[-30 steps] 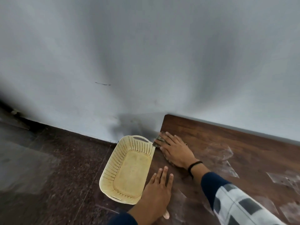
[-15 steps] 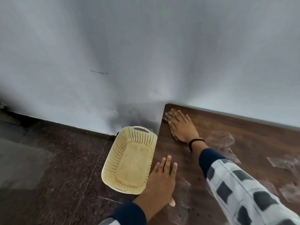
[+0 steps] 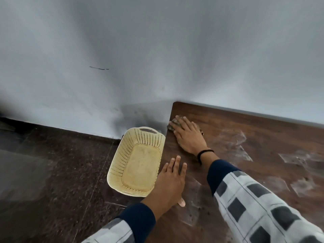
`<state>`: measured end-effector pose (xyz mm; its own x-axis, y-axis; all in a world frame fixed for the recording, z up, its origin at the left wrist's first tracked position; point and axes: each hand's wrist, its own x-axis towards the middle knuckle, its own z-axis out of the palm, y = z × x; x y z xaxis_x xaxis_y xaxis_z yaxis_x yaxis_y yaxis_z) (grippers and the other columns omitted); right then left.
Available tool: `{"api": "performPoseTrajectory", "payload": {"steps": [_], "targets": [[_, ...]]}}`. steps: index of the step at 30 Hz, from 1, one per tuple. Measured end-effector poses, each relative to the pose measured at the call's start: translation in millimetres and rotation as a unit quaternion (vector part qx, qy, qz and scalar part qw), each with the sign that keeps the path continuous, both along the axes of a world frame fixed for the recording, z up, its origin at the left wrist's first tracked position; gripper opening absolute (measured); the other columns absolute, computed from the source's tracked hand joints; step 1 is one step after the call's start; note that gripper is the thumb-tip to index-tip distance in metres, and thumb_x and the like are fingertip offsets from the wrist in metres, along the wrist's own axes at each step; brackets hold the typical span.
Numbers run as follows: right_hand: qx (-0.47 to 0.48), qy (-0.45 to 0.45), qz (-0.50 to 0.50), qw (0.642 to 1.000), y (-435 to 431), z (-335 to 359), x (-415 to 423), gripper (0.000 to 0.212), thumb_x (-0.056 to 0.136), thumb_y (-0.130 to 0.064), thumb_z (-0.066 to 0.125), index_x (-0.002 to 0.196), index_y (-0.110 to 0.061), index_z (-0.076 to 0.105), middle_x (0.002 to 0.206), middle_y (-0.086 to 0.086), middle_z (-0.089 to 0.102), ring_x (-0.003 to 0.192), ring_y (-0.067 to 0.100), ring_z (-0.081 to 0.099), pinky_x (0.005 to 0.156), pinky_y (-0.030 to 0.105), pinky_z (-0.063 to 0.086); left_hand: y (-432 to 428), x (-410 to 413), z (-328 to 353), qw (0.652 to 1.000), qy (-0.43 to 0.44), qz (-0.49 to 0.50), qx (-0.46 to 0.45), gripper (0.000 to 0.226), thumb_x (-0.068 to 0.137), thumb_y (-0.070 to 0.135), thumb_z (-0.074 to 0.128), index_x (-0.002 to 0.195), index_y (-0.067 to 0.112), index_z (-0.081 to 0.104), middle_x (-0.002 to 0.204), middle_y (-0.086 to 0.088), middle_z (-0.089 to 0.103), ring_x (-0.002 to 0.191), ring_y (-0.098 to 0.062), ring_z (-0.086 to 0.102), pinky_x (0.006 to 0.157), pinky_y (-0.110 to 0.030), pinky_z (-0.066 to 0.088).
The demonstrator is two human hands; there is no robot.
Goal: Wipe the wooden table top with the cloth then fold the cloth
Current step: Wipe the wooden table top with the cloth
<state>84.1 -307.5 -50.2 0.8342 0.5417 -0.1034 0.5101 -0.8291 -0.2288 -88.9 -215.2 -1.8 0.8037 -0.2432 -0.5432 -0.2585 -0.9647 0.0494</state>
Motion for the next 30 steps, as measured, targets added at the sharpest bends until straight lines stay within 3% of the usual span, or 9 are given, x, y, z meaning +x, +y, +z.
{"api": "performPoseTrajectory", "payload": {"steps": [3, 8, 12, 17, 22, 27, 30], "targets": [[-0.013, 0.003, 0.059, 0.998, -18.6, 1.8, -1.5, 0.051, 0.109, -0.046, 0.02, 0.159, -0.048, 0.011, 0.17, -0.015, 0.002, 0.157, 0.013, -0.003, 0.125, 0.041, 0.0, -0.8, 2.4, 2.0, 1.0, 0.001, -0.002, -0.001, 0.131, 0.078, 0.063, 0.069, 0.151, 0.006, -0.024, 0.154, -0.023, -0.032, 0.148, -0.034, -0.018, 0.122, -0.044, -0.003], [0.012, 0.0, -0.055, 0.998, 3.4, 2.2, -11.4, 0.05, 0.109, -0.044, 0.022, 0.159, -0.045, 0.019, 0.171, -0.012, 0.005, 0.158, 0.016, -0.001, 0.126, 0.041, 0.0, 1.6, 1.1, 1.1, 1.0, -0.003, -0.012, 0.004, 0.132, 0.077, 0.066, 0.068, 0.152, 0.005, -0.021, 0.156, -0.024, -0.027, 0.149, -0.035, -0.015, 0.122, -0.045, 0.0], [-0.021, 0.017, 0.051, 0.998, -24.8, 2.6, -10.3, 0.051, 0.11, -0.045, 0.021, 0.16, -0.046, 0.013, 0.171, -0.013, 0.0, 0.158, 0.016, -0.003, 0.125, 0.042, 0.002, 4.6, -1.7, -0.6, 0.999, -0.031, -0.021, -0.01, 0.13, 0.076, 0.066, 0.068, 0.153, 0.007, -0.018, 0.158, -0.023, -0.024, 0.15, -0.034, -0.011, 0.123, -0.044, 0.003], [0.004, -0.001, -0.088, 0.996, -23.2, 6.0, -18.2, 0.05, 0.111, -0.04, 0.023, 0.161, -0.042, 0.017, 0.171, -0.009, 0.004, 0.158, 0.019, -0.001, 0.126, 0.043, 0.0, 6.1, -1.5, -3.1, 0.999, -0.027, 0.002, -0.023, 0.133, 0.072, 0.065, 0.072, 0.155, 0.012, -0.017, 0.159, -0.018, -0.025, 0.151, -0.031, -0.011, 0.122, -0.041, 0.002], [-0.031, 0.016, 0.051, 0.998, -55.4, 7.9, -32.7, 0.051, 0.11, -0.045, 0.021, 0.16, -0.047, 0.01, 0.171, -0.014, 0.0, 0.158, 0.015, -0.003, 0.126, 0.043, 0.005, 5.7, -2.6, -3.6, 0.998, -0.025, 0.016, -0.055, 0.136, 0.067, 0.063, 0.077, 0.156, 0.015, -0.013, 0.16, -0.016, -0.024, 0.151, -0.029, -0.011, 0.121, -0.04, 0.001], [0.001, 0.024, -0.101, 0.995, -27.9, 8.7, -26.5, 0.05, 0.11, -0.042, 0.02, 0.16, -0.044, 0.016, 0.171, -0.01, 0.002, 0.158, 0.019, -0.002, 0.126, 0.045, 0.0, 2.6, 2.5, -3.6, 0.999, -0.007, 0.033, -0.032, 0.14, 0.065, 0.062, 0.08, 0.155, 0.014, -0.015, 0.16, -0.016, -0.025, 0.151, -0.03, -0.011, 0.121, -0.041, 0.001], [0.002, 0.021, -0.046, 0.999, -25.4, 6.7, -26.2, 0.051, 0.11, -0.043, 0.022, 0.16, -0.044, 0.015, 0.171, -0.01, 0.002, 0.158, 0.02, -0.002, 0.125, 0.044, 0.003, 2.3, 0.9, -4.1, 0.999, -0.007, 0.035, -0.031, 0.139, 0.065, 0.061, 0.08, 0.155, 0.015, -0.016, 0.16, -0.015, -0.025, 0.151, -0.029, -0.011, 0.121, -0.041, 0.002]]}}
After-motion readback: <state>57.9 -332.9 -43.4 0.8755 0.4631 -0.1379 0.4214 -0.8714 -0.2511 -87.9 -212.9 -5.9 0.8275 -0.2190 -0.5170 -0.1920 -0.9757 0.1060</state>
